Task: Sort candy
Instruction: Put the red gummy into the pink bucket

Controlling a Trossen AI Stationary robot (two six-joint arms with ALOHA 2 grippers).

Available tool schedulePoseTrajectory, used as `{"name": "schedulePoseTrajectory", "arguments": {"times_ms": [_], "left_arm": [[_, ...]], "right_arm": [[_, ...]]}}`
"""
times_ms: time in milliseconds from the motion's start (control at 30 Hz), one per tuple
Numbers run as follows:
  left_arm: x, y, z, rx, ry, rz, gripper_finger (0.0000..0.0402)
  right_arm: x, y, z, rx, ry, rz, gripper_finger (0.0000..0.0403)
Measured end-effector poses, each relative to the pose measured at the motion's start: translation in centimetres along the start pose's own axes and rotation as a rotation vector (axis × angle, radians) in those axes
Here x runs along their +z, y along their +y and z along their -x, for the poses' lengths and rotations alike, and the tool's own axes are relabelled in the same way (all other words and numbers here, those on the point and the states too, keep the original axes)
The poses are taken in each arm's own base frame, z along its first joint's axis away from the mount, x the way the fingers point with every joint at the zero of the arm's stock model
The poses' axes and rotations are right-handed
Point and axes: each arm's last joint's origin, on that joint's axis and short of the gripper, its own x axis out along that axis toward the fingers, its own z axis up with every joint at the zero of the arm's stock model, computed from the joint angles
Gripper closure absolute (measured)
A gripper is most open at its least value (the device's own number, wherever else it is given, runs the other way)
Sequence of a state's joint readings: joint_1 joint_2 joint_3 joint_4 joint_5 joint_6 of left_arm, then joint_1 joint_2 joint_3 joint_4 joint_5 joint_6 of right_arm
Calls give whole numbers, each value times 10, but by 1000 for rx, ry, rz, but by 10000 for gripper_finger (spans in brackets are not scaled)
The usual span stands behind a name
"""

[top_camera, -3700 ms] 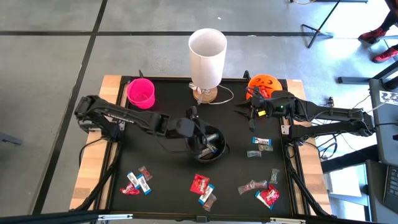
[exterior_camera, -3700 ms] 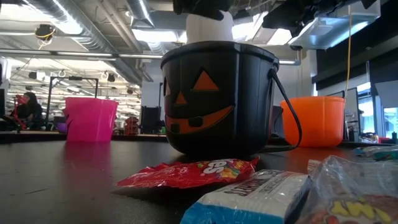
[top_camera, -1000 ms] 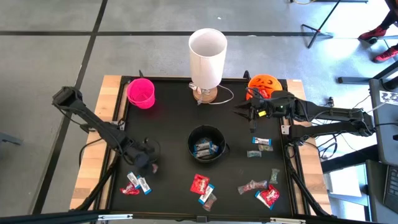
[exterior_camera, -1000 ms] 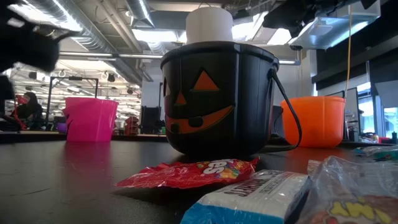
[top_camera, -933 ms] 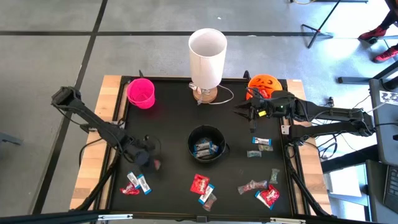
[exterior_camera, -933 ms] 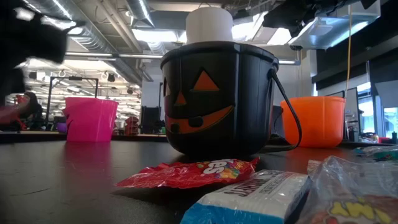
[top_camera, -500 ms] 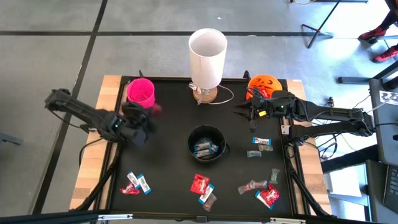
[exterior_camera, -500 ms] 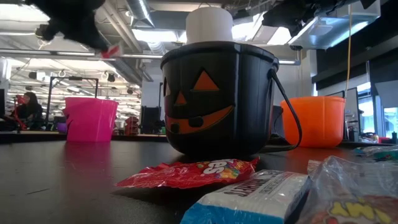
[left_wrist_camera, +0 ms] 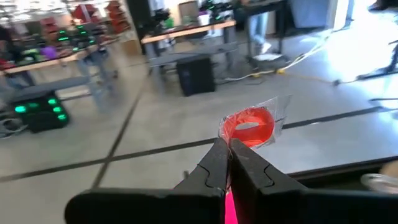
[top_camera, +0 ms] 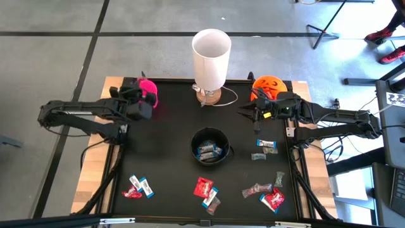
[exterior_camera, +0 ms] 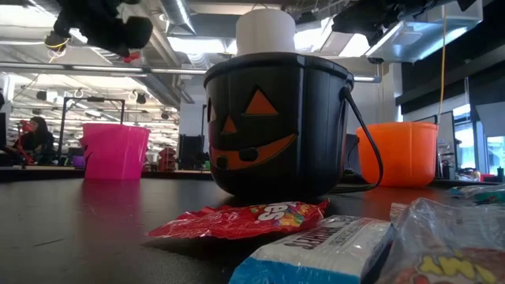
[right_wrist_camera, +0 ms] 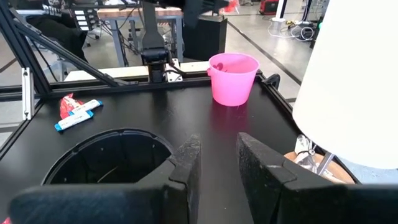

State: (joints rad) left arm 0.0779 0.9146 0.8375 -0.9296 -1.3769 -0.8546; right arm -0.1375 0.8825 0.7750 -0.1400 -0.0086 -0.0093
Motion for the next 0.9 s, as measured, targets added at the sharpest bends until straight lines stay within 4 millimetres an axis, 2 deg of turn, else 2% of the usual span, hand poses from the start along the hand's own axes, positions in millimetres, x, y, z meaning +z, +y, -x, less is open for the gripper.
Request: {"name": "schedulePoseTrajectory", "arguments": {"times_ms": [267,500,667,767,900], "left_arm": [[6,5,-32,75,127,-137,401],[2,21,-69,-90,426,-133,401],[1,34,-84,-140,523,-116,400],[0,39,-90,-174,554,-133,382],[-1,44,-93,-218,591,-113,331]], "right_arm": [[3,0,0,0,-27,0,304],[3,0,0,0,-28,-1,304],[3,0,0,1,-28,-5,304],[3,0,0,2,-28,-9,304],[3,0,0,2,-28,-9,304]]}}
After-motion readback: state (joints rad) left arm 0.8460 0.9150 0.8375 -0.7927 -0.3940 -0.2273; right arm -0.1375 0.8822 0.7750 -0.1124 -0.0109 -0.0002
